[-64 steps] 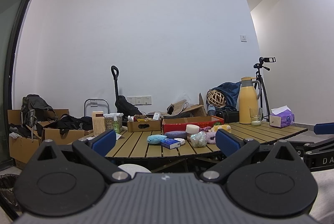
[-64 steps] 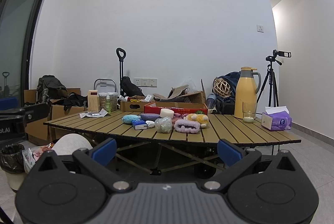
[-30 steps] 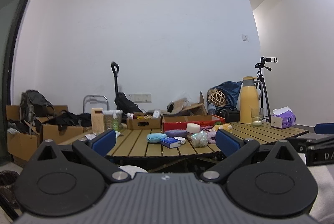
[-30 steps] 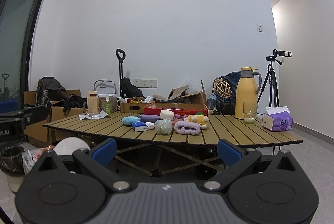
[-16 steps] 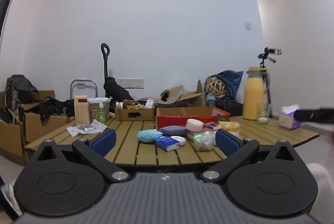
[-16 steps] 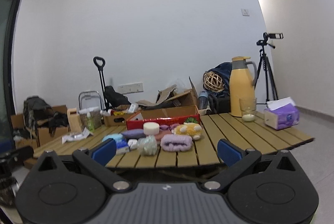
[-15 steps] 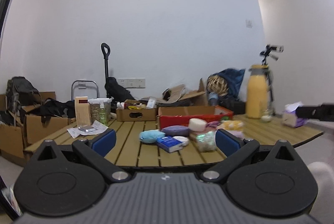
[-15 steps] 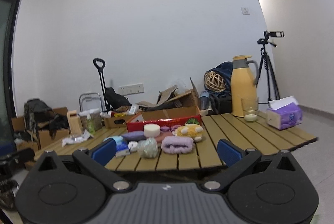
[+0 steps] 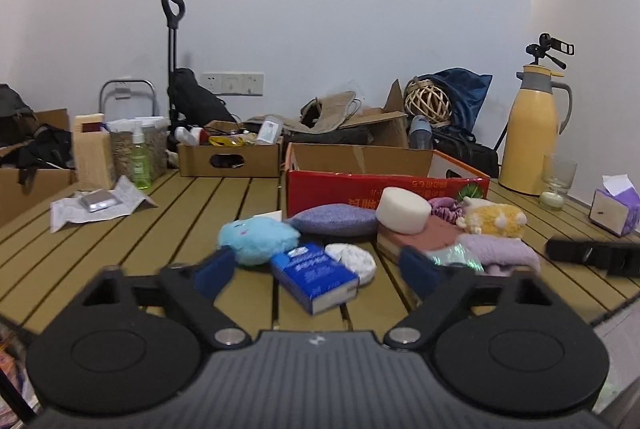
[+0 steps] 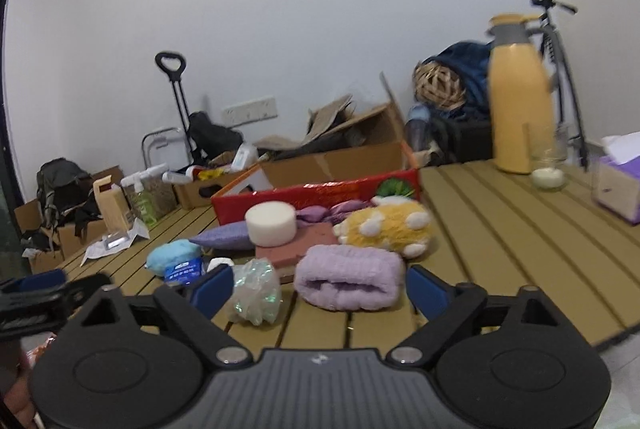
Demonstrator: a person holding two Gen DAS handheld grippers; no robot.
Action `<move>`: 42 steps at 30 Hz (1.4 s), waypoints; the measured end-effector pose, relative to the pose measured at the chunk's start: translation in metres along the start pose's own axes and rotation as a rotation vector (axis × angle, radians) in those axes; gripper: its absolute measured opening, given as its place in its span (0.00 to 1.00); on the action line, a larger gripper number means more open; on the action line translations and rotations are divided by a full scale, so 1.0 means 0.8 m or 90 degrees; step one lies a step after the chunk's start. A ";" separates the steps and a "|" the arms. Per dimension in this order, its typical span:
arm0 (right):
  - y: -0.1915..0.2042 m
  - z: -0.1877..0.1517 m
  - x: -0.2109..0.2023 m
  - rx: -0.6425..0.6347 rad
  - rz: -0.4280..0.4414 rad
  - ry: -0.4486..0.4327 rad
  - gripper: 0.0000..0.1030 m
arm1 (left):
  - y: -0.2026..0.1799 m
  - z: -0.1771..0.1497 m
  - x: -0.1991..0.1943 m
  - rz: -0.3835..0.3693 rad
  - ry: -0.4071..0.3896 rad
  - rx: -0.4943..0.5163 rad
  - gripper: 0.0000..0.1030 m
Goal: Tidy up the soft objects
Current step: 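Grasp the white cloth with the left gripper while the right gripper grasps the clear plastic bag, then carry the white cloth and plastic bag into the cardboard box while both grippers open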
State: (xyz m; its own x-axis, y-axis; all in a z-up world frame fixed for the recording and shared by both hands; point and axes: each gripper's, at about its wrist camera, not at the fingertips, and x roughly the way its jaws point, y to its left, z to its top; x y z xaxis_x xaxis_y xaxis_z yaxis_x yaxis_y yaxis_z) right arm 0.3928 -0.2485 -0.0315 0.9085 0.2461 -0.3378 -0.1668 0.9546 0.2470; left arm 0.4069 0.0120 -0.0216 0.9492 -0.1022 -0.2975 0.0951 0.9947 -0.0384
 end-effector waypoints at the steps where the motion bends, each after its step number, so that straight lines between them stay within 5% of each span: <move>1: 0.005 -0.001 0.011 -0.002 0.010 0.008 0.76 | -0.001 0.002 0.010 -0.008 0.006 0.006 0.67; 3: 0.017 -0.007 0.031 -0.019 0.035 0.030 0.60 | 0.001 0.005 0.036 -0.030 0.023 0.023 0.61; 5: 0.033 -0.014 0.052 -0.039 0.058 0.056 0.56 | 0.000 0.010 0.064 -0.053 0.051 0.049 0.61; 9: 0.053 -0.021 0.096 -0.070 0.080 0.092 0.52 | -0.008 0.024 0.120 -0.113 0.101 0.124 0.81; 10: 0.055 -0.020 0.106 -0.078 0.081 0.097 0.48 | -0.011 0.027 0.131 -0.134 0.114 0.142 0.81; 11: 0.055 -0.018 0.116 -0.082 0.089 0.104 0.33 | -0.013 0.031 0.147 -0.151 0.132 0.160 0.81; 15: 0.041 -0.005 0.135 -0.056 0.116 0.107 0.20 | -0.026 0.037 0.193 -0.162 0.191 0.201 0.79; 17: 0.029 -0.001 0.133 -0.046 0.123 0.085 0.19 | -0.031 0.035 0.212 -0.177 0.229 0.210 0.67; 18: 0.024 0.000 0.134 -0.038 0.125 0.078 0.19 | -0.034 0.031 0.221 -0.185 0.249 0.221 0.52; 20: 0.017 -0.001 0.135 -0.026 0.136 0.066 0.19 | -0.037 0.026 0.224 -0.189 0.249 0.247 0.43; 22: 0.014 -0.003 0.135 -0.018 0.148 0.063 0.19 | -0.036 0.028 0.224 -0.194 0.256 0.253 0.19; 23: 0.013 -0.003 0.134 -0.018 0.156 0.061 0.19 | -0.034 0.030 0.224 -0.185 0.256 0.251 0.18; 28: 0.011 -0.004 0.124 -0.022 0.171 0.053 0.17 | -0.031 0.047 0.198 -0.169 0.216 0.215 0.14; 34: 0.008 -0.006 0.104 -0.023 0.159 0.029 0.17 | -0.020 0.070 0.095 -0.136 0.124 0.081 0.14; 42: 0.024 0.008 0.008 -0.033 0.167 -0.027 0.17 | -0.021 0.069 -0.025 -0.090 0.037 0.047 0.14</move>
State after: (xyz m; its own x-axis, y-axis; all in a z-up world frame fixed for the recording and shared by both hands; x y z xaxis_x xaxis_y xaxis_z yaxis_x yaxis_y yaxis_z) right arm 0.3983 -0.2295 -0.0229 0.8463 0.4802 -0.2304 -0.4171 0.8666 0.2739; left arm 0.4031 -0.0018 0.0373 0.9061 -0.2393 -0.3488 0.2501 0.9681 -0.0146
